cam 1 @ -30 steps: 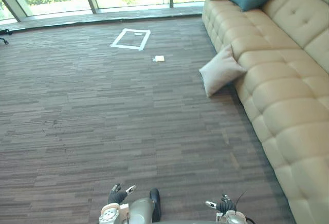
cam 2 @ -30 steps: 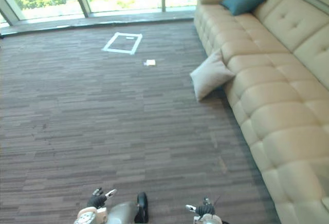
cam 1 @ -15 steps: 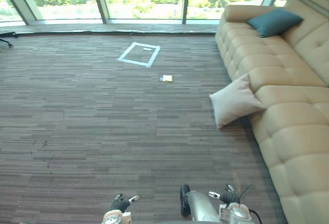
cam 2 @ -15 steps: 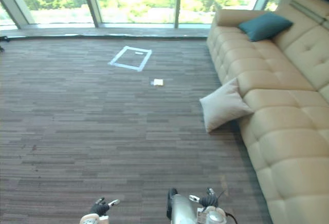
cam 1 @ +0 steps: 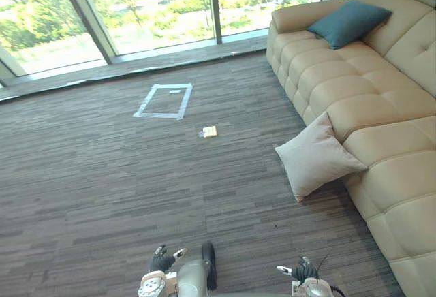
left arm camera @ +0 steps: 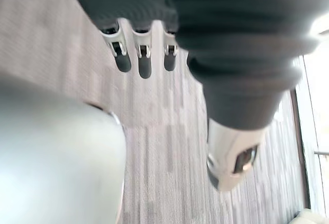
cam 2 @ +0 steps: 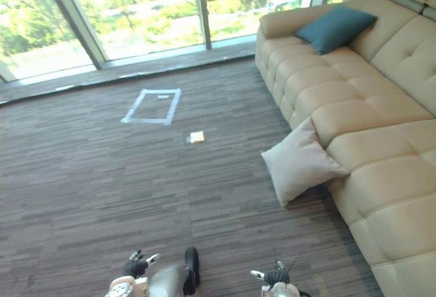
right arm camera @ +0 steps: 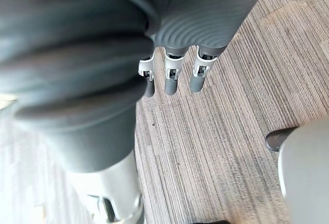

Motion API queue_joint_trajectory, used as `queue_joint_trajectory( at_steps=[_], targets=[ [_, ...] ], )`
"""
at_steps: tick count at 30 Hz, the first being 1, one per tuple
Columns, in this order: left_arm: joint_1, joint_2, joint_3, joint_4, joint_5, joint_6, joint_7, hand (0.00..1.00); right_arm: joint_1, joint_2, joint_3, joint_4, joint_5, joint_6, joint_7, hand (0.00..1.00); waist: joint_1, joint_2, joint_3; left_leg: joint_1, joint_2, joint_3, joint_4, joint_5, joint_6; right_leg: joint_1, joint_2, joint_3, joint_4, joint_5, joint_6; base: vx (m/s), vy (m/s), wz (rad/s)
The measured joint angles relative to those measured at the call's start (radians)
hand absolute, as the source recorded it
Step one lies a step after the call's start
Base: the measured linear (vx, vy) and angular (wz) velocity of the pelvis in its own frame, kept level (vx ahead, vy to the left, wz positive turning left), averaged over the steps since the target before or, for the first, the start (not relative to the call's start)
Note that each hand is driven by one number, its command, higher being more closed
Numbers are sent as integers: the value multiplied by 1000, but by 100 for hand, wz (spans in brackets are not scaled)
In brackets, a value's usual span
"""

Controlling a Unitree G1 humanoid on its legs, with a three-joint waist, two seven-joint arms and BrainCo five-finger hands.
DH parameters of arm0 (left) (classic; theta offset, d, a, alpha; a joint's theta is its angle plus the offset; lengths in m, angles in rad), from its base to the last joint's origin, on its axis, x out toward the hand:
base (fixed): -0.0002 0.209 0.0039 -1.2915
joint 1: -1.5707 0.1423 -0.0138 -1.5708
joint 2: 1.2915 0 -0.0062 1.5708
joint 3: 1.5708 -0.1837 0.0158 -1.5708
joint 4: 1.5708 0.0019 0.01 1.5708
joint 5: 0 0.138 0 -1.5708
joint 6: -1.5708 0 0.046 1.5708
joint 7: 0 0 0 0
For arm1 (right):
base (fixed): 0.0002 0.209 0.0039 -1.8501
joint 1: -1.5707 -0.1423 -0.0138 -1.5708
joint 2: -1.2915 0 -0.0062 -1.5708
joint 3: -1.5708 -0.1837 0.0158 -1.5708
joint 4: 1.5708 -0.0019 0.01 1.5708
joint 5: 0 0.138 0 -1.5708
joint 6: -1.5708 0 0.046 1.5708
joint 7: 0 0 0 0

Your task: Pick up cushions and gather them together orderly.

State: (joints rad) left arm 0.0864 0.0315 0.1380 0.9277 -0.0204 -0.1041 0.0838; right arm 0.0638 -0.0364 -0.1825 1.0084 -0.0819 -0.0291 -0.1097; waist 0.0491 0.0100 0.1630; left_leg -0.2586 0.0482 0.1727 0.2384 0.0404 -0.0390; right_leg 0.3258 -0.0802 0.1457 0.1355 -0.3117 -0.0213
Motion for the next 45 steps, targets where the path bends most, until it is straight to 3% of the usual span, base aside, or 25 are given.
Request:
queue_joint_trajectory(
  at_steps=[2, 3, 5, 6, 8, 10, 11, 13, 14, 15, 17, 18, 20, 21, 22, 24, 26, 30, 33, 34, 35, 36, 38, 41, 45],
  targets=[
    [-4, 27, -7, 10, 2, 0, -1, 0, 12, 19, -5, -6, -6, -3, 1, 0, -7, -57, -24, 16, -52, 24, 31, -45, 62, -85, -42, 34, 189, 2, 6, 650, 307, -7],
    [-9, 33, -8, 17, 3, 1, -1, 0, 11, 22, -9, -7, -7, -4, 1, 0, -8, -69, -22, 34, -67, 35, 50, -79, 73, -123, -47, 44, 308, 16, 35, 665, 300, 4],
    [-36, 40, -8, 50, 10, 9, 2, 0, 3, 26, 1, -11, -28, -6, 3, 0, -9, -82, -12, 114, -91, 51, 66, -156, 92, -260, -44, 86, 686, 121, 205, 485, 201, -10],
    [-40, 39, -9, 61, 12, 14, 2, 0, -2, 30, 8, -14, -31, -11, 5, 0, -10, -77, -8, 156, -91, 62, 68, -186, 93, -318, -44, 77, 812, 130, 223, 441, 176, -42],
    [-38, 33, -13, 67, 18, 27, 5, 0, -2, 21, 23, -49, -37, -14, 11, 0, -10, -62, 4, 269, -85, 98, 36, -234, 93, -422, -64, 18, 934, 97, 173, 367, 133, -67],
    [-36, 23, -22, 68, 18, 29, 10, 0, -4, 13, 30, -76, -35, -23, 11, 0, -14, -31, 16, 383, -46, 143, -3, -282, 79, -538, -58, -114, 907, 46, 113, 357, 72, -76],
    [-35, 23, -23, 70, 18, 29, 10, 0, -5, 15, 30, -83, -34, -25, 11, 0, -18, -30, 19, 419, -34, 152, -22, -288, 74, -559, -55, -166, 859, 28, 104, 367, 10, -48],
    [-39, 34, -51, 88, 19, 29, 9, 0, -19, 16, 30, -84, -34, -32, 11, 0, -41, -32, 19, 485, -3, 179, -80, -295, 57, -615, -42, -315, 614, 26, 84, 414, -29, -25],
    [-40, 37, -59, 92, 18, 29, 9, 0, -25, 14, 29, -83, -33, -32, 11, 0, -49, -33, 19, 499, -2, 183, -99, -292, 51, -628, -41, -352, 518, 50, 71, 558, -64, -11],
    [-41, 42, -71, 109, 18, 31, 9, 0, -29, 12, 28, -79, -33, -32, 10, 0, -51, -35, 18, 524, -13, 188, -129, -288, 41, -634, -30, -374, 356, 120, 54, 495, -71, -5],
    [-41, 47, -78, 120, 19, 30, 9, 0, -27, 1, 26, -76, -28, -32, 12, 0, -58, -49, 15, 560, -29, 164, -128, -300, 12, -624, -13, -331, 280, 266, -48, 595, -120, -1],
    [-44, 21, -75, 131, 21, 32, 8, 0, -35, -24, 21, -75, -31, -31, 10, 0, -58, 1, 15, 573, 5, 154, -93, -293, -13, -603, 1, -352, 313, 225, -55, 544, -137, 0],
    [-45, -1, -59, 121, 33, 30, 5, 0, -33, -27, 7, -76, -32, -29, 10, 0, -61, 17, 17, 535, 27, 128, 57, -279, -38, -570, 7, -356, 320, 175, -61, 449, -153, -3],
    [-45, -8, -32, 113, 38, 30, 4, 0, -30, -26, 1, -80, -34, -26, 10, 0, -61, 24, 16, 489, 56, 116, 193, -262, -65, -540, 20, -355, 308, 157, -65, 558, -211, -16],
    [-38, -16, 3, 90, 39, 31, 2, 0, -23, -18, 3, -89, -33, -18, 9, 0, -60, 21, 25, 397, 108, 87, 431, -194, -99, -484, 42, -345, 277, 133, -75, 516, -168, -34],
    [-30, -16, 19, 59, 39, 28, 0, 0, -14, -9, 9, -89, -32, -9, 5, 0, -51, 22, 30, 309, 161, 73, 654, -229, -97, -406, 73, -319, 250, 103, -87, 357, -91, -48],
    [-24, -24, 30, 35, 39, 28, 1, 0, 2, 0, 10, -89, -26, -6, 2, 0, -42, 13, 28, 244, 168, 81, 669, -284, -73, -334, 83, -268, 221, 82, -84, 307, -17, -79],
    [-26, -28, 41, 20, 38, 22, 2, 0, -1, -1, 9, -92, -24, -1, -2, 0, -33, 11, 28, 133, 103, 27, 383, -322, -51, -290, 78, -118, 187, 60, -51, 311, 123, -112],
    [-28, -29, 40, 26, 38, 21, 5, 0, 2, -3, 23, -90, -25, -1, -9, 0, -22, 9, 27, 121, 27, -164, 120, -278, -57, -288, 79, 24, 195, 24, 0, 322, 281, -131],
    [-28, -30, 40, 29, 38, 20, 6, 0, 8, -4, 32, -90, -26, 0, -10, 0, -17, 11, 24, 130, 34, -180, 81, -208, -65, -290, 90, 78, 214, 2, 27, 363, 363, -158],
    [-30, -24, 42, 31, 38, 20, 5, 0, 11, -2, 38, -85, -27, 1, -10, 0, -11, 9, 20, 143, 29, -155, 89, -193, -59, -288, 89, 110, 227, -8, 43, 424, 428, -143],
    [-32, -7, 42, 40, 39, 21, 6, 0, 24, 10, 48, -87, -28, 0, -9, 0, -7, -28, -5, 159, 20, -88, 85, -209, -38, -290, 61, 142, 231, -4, 63, 344, 348, -113],
    [-36, 11, 40, 47, 39, 21, 6, 0, 28, 40, 47, -86, -31, 1, -9, 0, -7, -64, -16, 193, 8, -14, 72, -226, -19, -297, 29, 152, 225, 13, 91, 276, 300, -107],
    [-43, 21, 36, 69, 39, 21, 6, 0, 25, 50, 48, -85, -35, 1, -4, 0, -2, -76, -24, 289, 6, 105, -5, -227, -10, -347, 1, 86, 298, 52, 148, 196, 240, -109],
    [-49, 42, -31, 120, 38, 22, 8, 0, -4, 41, 51, -54, -34, -6, 2, 0, -14, -63, -25, 389, 12, 204, -85, -227, -8, -389, -77, -281, 300, 64, 110, 94, 83, -81]
  ],
)
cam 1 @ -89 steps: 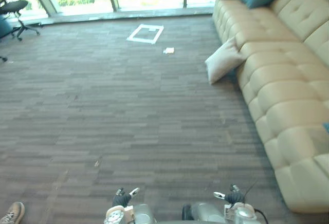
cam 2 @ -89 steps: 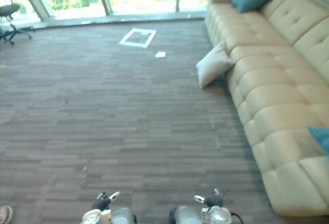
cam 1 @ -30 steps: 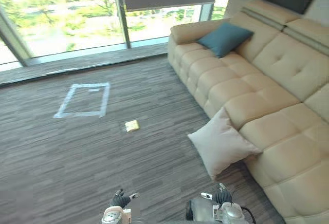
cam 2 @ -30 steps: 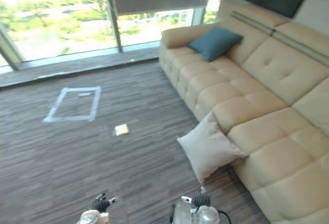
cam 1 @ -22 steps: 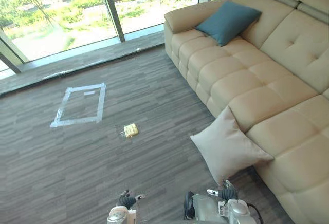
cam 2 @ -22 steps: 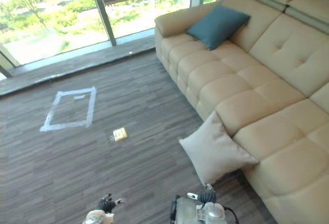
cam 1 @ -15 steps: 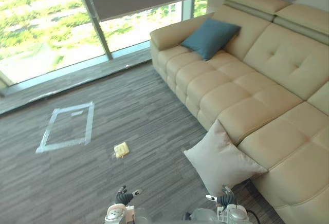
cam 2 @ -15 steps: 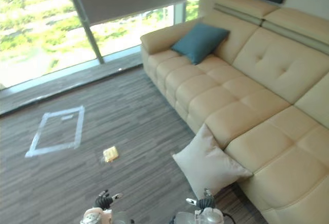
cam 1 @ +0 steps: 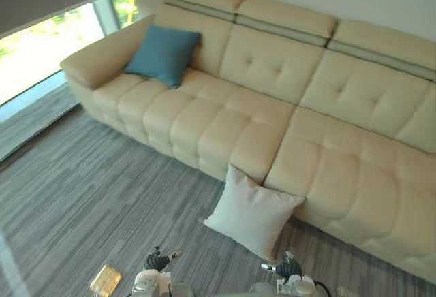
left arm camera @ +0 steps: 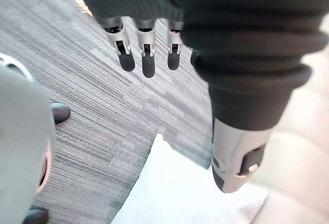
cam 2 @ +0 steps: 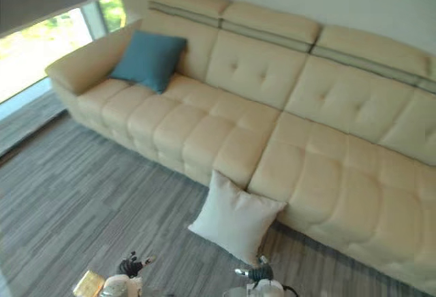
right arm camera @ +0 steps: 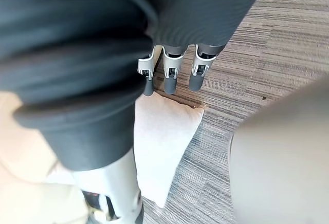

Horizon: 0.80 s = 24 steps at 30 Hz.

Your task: Pick up cushions and gather them together orderly.

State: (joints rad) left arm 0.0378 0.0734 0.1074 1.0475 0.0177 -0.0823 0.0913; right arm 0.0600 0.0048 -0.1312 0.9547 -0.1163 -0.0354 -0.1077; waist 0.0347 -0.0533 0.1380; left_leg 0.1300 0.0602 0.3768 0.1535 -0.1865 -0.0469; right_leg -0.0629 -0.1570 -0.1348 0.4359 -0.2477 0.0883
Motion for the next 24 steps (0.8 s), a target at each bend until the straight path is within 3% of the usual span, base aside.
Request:
queue_joint_trajectory(
  at_steps=[3, 4, 5, 7, 10, 12, 13, 15, 16, 18, 20, 21, 24],
  targets=[
    [-15, 12, -51, 25, 0, 2, -2, 0, -23, -25, 3, 33, 0, -2, 0, 0, -3, 14, 0, 2, 6, 19, -22, 0, -1, -21, 25, -54, -88, 35, -43, 100, -94, -59],
    [-16, -3, -57, 31, 0, 2, -3, 0, -39, -55, 17, 48, 0, -4, 0, 0, -4, 55, 11, 13, 22, 25, -40, 2, -4, -24, 47, -47, -92, 50, -53, 112, -118, -69],
    [-16, -14, -63, 37, 0, 2, -4, 0, -49, -69, 13, 51, 10, -4, 0, 0, -25, 76, 22, 26, 25, 26, -52, 5, -9, -25, 54, -46, -84, 50, -53, 73, -85, -49],
    [-17, -20, -78, 52, 0, 2, -7, 0, -53, -87, 15, 55, 9, -3, 1, 0, -39, 93, 21, 56, 30, 25, -72, 17, -28, -18, 72, -30, -77, 50, -54, 87, -83, -34],
    [-17, -25, -76, 52, 5, 1, -11, 0, -49, -91, 7, 62, 9, -4, 1, 0, -38, 92, 21, 87, 36, 23, -66, 38, -49, 8, 81, -17, -85, 48, -56, 63, -78, -26],
    [-22, -15, -59, 32, 11, 0, -12, 0, -45, -74, -23, 59, 10, -4, 0, 0, -37, 56, 37, 24, 53, 18, 102, 32, -58, 49, 67, -13, -134, 41, -65, 15, -156, -6],
    [-24, -12, -42, 13, 11, 1, -10, 0, -35, -69, -22, 46, 10, -3, 1, 0, -30, 48, 43, -46, 91, 8, 270, 17, -70, 73, 70, -8, -167, 41, -66, -20, -137, -4],
    [-14, -16, -19, -7, 6, 0, -9, 0, -28, -63, -22, 37, 14, -3, -4, 0, -23, 51, 55, -144, 162, -17, 509, 4, -72, 105, 98, 10, -178, 29, -93, -11, -37, -18],
    [-10, -20, -8, -17, 5, 0, -8, 0, -23, -67, -23, 36, 20, -2, -6, 0, -19, 64, 52, -160, 178, -47, 549, -40, -65, 123, 107, 19, -173, 18, -103, 21, 46, -30],
    [-10, -21, -8, -18, 4, 0, -8, 0, -18, -64, -24, 30, 29, -1, -10, 0, -15, 64, 53, -165, 160, -67, 459, -76, -51, 133, 104, 48, -165, 8, -99, 19, 106, -52],
    [-11, -29, -8, -19, 2, 0, -7, 0, -4, -61, -23, 2, 40, 0, -11, 0, -7, 66, 53, -169, 113, -131, 293, -71, -46, 128, 92, 90, -140, -10, -81, 69, 174, -67],
    [-10, -31, -8, -19, 0, 0, -7, 0, 0, -64, -23, 0, 41, -3, -11, 0, -3, 72, 49, -163, 78, -203, 182, -13, -59, 107, 90, 119, -111, -26, -59, 103, 234, -63],
    [-11, -21, -8, -17, -1, 0, -7, 0, 11, -44, -23, 5, 39, 1, -11, 0, -2, 41, 19, -136, 27, -163, 130, -5, -36, 97, 53, 160, -133, -21, -26, 183, 202, -34]
  ],
)
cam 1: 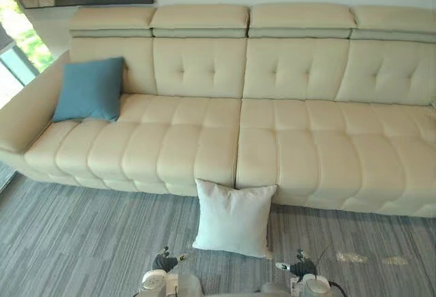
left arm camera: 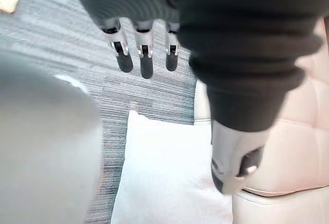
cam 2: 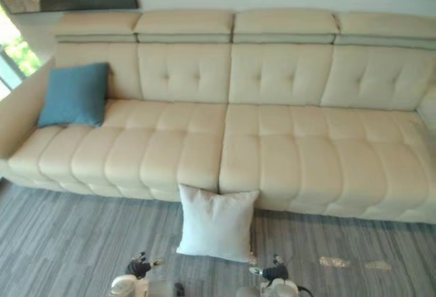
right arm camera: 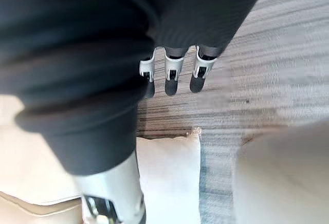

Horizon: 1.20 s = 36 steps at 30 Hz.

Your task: Pick up cushions and gather them together orderly.

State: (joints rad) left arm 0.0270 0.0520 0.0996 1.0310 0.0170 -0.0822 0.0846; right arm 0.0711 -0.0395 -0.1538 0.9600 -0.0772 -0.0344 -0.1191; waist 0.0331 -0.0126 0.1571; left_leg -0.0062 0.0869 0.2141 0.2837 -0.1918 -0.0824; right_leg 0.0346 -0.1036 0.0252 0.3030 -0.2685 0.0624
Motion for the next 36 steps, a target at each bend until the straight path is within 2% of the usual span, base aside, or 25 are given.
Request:
queue_joint_trajectory(
  at_steps=[1, 6, 12, 13, 15, 17, 18, 20, 24, 27, 33, 36],
  targets=[
    [-6, 2, 0, -1, 1, 0, -1, 0, 5, 9, 1, -2, -1, 3, 1, 0, 11, -8, 0, 8, -15, 20, -3, -4, 7, 1, -16, 15, 2, 1, 5, 179, 147, -30],
    [-5, 3, 0, 1, 2, 1, -1, 0, 7, 10, 1, -2, -1, 5, 0, 0, 22, -11, 1, 67, -38, 56, -30, -12, 22, 0, -37, 32, 48, -6, 17, 124, 85, -23],
    [-8, -4, 2, -8, -9, 0, 12, 0, -11, 2, 2, -8, 9, 3, -22, 0, 23, -4, 9, 49, -27, 61, -27, -13, 21, -77, -33, 10, 151, -17, 36, 22, -29, -10],
    [-16, -7, 3, -22, -23, 0, 23, 0, -14, 1, 2, -18, 14, 3, -32, 0, 22, -6, 25, 15, -20, 60, 5, -17, 24, -112, -32, 6, 191, -17, 36, -58, -55, 6],
    [-36, -16, 15, -50, -48, -1, 44, 0, -35, -5, 1, -68, 34, -2, -51, 0, 23, 7, 65, -68, 10, 45, 116, -55, 25, -175, -19, -2, 259, -21, 32, -139, -44, 8],
    [-61, -22, 41, -77, -85, -2, 55, 0, -63, -8, 1, -104, 54, -12, -65, 0, 22, -7, 97, -183, 29, 31, 241, -88, 33, -280, -17, -12, 361, -44, 25, -158, -36, 3],
    [-85, -23, 42, -91, -113, -3, 72, 0, -85, -15, 0, -136, 66, -19, -83, 0, 23, -14, 111, -274, 44, 19, 326, -112, 35, -357, -16, -15, 424, -64, 20, -183, -66, 11],
    [-126, -26, 47, -115, -162, -12, 92, 0, -130, -40, -2, -172, 100, -29, -106, 0, 22, -16, 155, -377, 61, -2, 427, -166, 27, -443, -11, -22, 505, -114, 11, -205, -66, 13],
    [-196, -24, 79, -165, -219, -31, 130, 0, -202, -56, -42, -218, 157, -36, -141, 0, 22, -16, 190, -568, 76, -31, 576, -200, 27, -604, -13, -26, 619, -178, -4, -196, -40, 10],
    [-288, 1, 80, -182, -238, -39, 136, 0, -291, -79, -42, -250, 197, -38, -154, 0, 20, -9, 225, -708, 92, -51, 663, -203, 31, -729, -7, -37, 692, -201, -16, -226, -49, 7],
    [-500, 82, 92, -219, -286, -41, 151, 0, -559, -136, -69, -245, 279, -43, -159, 0, 16, -12, 272, -1030, 111, -80, 773, -165, 37, -1055, 2, -37, 824, -177, -41, -198, -61, 4],
    [-656, 152, 100, -226, -305, -41, 151, 0, -762, -199, -79, -237, 336, -47, -156, 0, 12, -13, 341, -1183, 123, -91, 826, -138, 33, -1211, 11, -35, 884, -162, -47, -133, -69, 1]
  ],
)
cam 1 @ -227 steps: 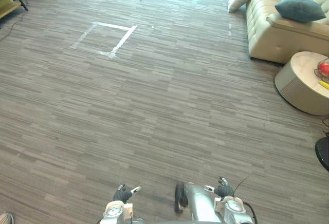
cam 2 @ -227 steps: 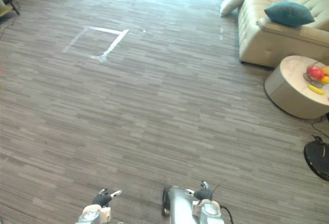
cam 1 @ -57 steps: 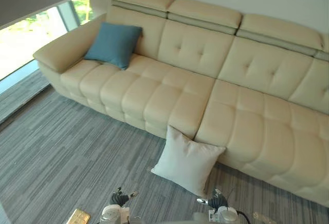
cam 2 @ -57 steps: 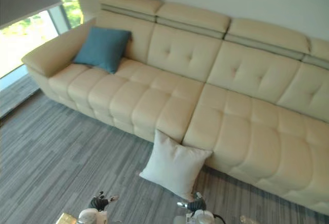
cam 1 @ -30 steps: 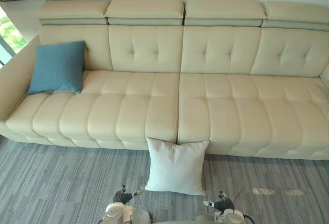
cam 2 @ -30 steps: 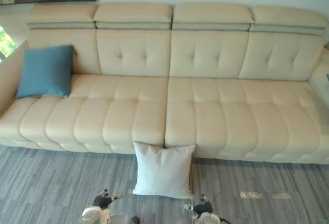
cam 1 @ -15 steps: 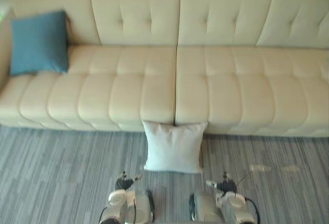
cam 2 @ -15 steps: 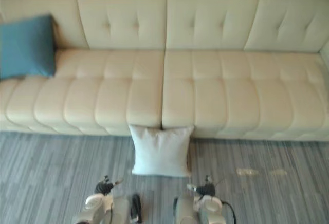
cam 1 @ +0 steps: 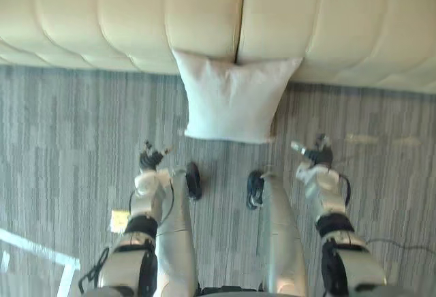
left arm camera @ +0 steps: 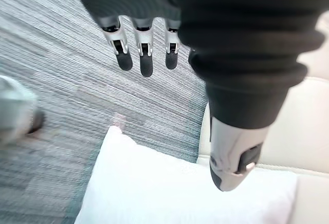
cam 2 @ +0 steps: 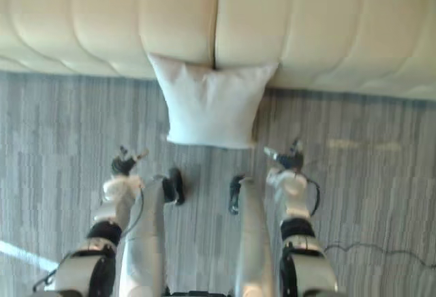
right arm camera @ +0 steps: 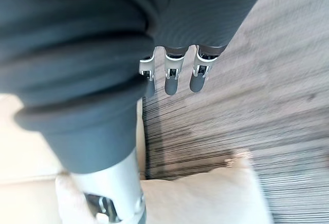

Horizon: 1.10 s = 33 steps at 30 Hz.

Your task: Pick up cushions and gather them together orderly.

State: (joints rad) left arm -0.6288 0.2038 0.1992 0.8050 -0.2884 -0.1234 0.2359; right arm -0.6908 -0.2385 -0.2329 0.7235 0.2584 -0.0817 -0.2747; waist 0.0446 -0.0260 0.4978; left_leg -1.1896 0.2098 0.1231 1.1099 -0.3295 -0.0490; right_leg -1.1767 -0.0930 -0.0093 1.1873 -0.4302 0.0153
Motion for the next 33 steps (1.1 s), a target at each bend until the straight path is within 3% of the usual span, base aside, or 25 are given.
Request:
queue_joint_trajectory(
  at_steps=[5, 9, 15, 18, 19, 25, 33],
  targets=[
    [-180, 56, -4, -8, -20, 0, -1, 0, -245, -85, 24, 37, 52, -9, 0, 0, -6, 0, 43, -194, 9, -1, 48, 14, 2, -204, 4, 9, 60, 11, 6, -81, -44, 0],
    [-272, 75, -50, -11, -25, -1, 0, 0, -369, -111, 93, 69, 68, -10, -3, 0, -7, 3, 58, -285, 12, -13, 83, 14, 2, -290, 5, 5, 94, 10, 6, -37, -18, 3],
    [-372, 60, -133, -16, -17, 0, 11, 0, -494, -105, 154, 88, 78, -16, -23, 0, -2, 5, 63, -373, 7, -26, 109, 14, 2, -371, 0, 2, 120, 10, 6, -51, 15, 5],
    [-456, 9, -224, -53, 1, -2, 58, 0, -560, -76, 167, 85, 105, -35, -60, 0, -1, 7, 66, -427, -10, -25, 113, 22, 8, -424, -15, 6, 132, 10, 6, -61, 46, 14],
    [-483, -10, -249, -69, 12, -2, 73, 100, -570, -74, 167, 78, 115, -43, -66, 100, -1, 7, 66, -442, -13, -25, 114, 24, 9, -436, -19, 5, 133, 10, 6, -63, 56, 18],
    [-520, -54, -257, -108, -16, -22, 183, 100, -589, -69, 166, 66, 226, -103, -103, 100, -4, 8, 79, -471, -21, -27, 117, 29, 9, -463, -26, 4, 137, 10, 6, -26, 24, 4],
    [-506, -72, -254, -191, -114, -45, 242, 100, -582, -19, 157, 19, 338, -151, -132, 100, -9, 8, 79, -471, -22, -24, 134, 34, 10, -465, -24, 12, 152, 12, 9, -14, 9, 0]
  ],
)
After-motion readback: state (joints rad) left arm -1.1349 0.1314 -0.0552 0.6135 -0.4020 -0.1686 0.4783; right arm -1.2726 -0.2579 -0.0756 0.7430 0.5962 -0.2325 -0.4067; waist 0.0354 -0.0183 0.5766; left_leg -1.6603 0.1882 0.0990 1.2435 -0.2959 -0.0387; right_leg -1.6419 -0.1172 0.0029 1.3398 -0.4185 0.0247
